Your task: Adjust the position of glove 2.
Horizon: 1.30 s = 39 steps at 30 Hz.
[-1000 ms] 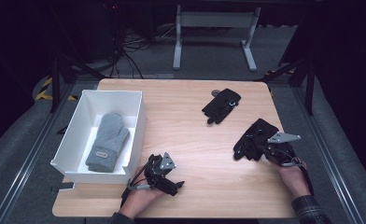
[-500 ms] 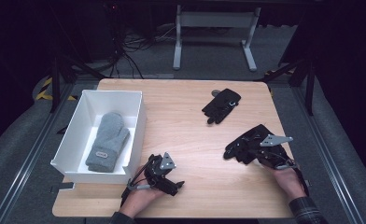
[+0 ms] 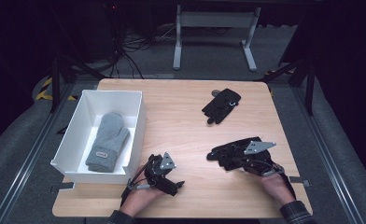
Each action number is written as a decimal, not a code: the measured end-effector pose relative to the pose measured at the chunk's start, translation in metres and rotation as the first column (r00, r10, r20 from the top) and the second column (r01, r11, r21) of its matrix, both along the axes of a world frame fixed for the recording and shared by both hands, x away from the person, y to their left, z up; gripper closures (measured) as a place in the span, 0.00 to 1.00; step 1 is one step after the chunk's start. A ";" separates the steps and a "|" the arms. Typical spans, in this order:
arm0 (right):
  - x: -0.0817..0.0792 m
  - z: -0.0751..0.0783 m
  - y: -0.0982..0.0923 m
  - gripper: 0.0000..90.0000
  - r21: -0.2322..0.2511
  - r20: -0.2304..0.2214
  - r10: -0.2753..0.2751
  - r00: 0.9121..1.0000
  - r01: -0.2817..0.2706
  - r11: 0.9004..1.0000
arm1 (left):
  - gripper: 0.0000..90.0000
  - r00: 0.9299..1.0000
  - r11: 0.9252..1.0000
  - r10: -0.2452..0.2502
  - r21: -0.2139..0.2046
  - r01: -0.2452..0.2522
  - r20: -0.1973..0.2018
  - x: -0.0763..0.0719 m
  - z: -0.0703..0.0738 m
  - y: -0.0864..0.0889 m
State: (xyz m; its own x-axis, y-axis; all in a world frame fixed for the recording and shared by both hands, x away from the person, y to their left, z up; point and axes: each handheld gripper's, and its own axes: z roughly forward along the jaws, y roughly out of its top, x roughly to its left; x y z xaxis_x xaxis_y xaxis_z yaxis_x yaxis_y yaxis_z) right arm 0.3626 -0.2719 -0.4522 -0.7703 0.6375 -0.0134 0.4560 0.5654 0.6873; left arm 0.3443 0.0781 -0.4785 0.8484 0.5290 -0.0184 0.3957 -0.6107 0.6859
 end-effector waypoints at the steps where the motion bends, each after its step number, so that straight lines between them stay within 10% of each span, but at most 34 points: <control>1: -0.001 0.000 0.003 1.00 0.002 -0.001 0.010 1.000 -0.010 1.000 | 0.00 1.000 1.000 0.000 0.000 0.000 0.000 0.000 0.000 0.000; 10: -0.003 0.004 0.026 1.00 0.026 0.010 0.091 0.996 -0.091 0.996 | 0.00 1.000 1.000 0.000 0.000 0.000 0.000 0.000 0.000 0.000; 18: 0.019 0.019 -0.027 1.00 0.028 0.073 -0.076 0.994 0.074 0.997 | 0.00 1.000 1.000 -0.001 -0.001 0.001 0.000 0.000 0.000 0.001; 25: 0.040 0.002 -0.043 1.00 -0.064 0.032 -0.124 0.992 0.126 0.990 | 0.00 1.000 1.000 0.000 0.001 0.000 -0.001 0.001 0.000 0.001; 39: 0.006 0.006 -0.053 1.00 -0.098 -0.019 -0.108 0.994 0.106 0.990 | 0.01 1.000 1.000 0.006 -0.002 -0.006 -0.002 0.000 0.000 0.001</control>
